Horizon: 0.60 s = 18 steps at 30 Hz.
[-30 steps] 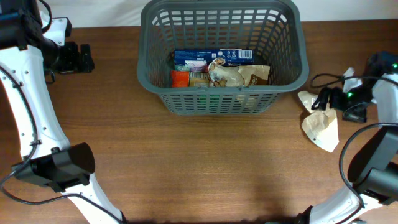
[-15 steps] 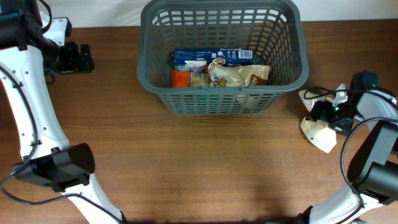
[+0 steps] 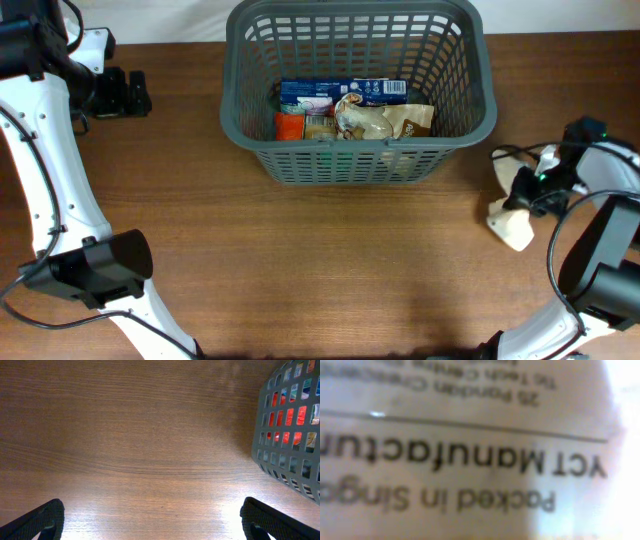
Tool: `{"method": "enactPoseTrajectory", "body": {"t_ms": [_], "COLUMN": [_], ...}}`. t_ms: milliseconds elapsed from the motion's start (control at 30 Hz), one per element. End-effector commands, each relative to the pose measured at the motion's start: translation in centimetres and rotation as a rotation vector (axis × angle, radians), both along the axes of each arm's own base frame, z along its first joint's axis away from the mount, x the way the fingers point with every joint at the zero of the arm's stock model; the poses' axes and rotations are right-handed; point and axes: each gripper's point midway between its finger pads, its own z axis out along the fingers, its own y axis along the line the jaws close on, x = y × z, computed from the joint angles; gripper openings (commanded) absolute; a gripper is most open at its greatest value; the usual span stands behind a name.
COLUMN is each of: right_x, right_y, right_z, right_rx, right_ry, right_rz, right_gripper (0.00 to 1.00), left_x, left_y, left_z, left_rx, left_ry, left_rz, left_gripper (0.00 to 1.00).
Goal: Pack container
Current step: 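Grasp the crumpled white-brown paper bag with the right gripper, then carry the paper bag over the basket and release it inside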
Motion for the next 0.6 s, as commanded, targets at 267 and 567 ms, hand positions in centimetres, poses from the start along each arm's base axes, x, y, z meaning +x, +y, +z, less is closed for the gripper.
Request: {"method": "enactPoseTrajectory", "body": {"t_ms": [267,567], "right_x": [5.8,4.9], "right_y": [3.8,19.5], "right_z": [35.8,41.1], "right_rx": [-0.164,-0.017], "right_ry": [-0.899,-1.103], "right_rz": [0.128,0.514], "right_gripper": [0.04,0.04], "left_x": [-0.2,-0.2], "left_y": [0.0,0.0], "left_z": [0.4,0.4], "left_rx": [-0.004,-0.004], "left_ry": [-0.008,-0.008], "left_rz": [0.010,0.010], "left_gripper": [0.99,0.99]}}
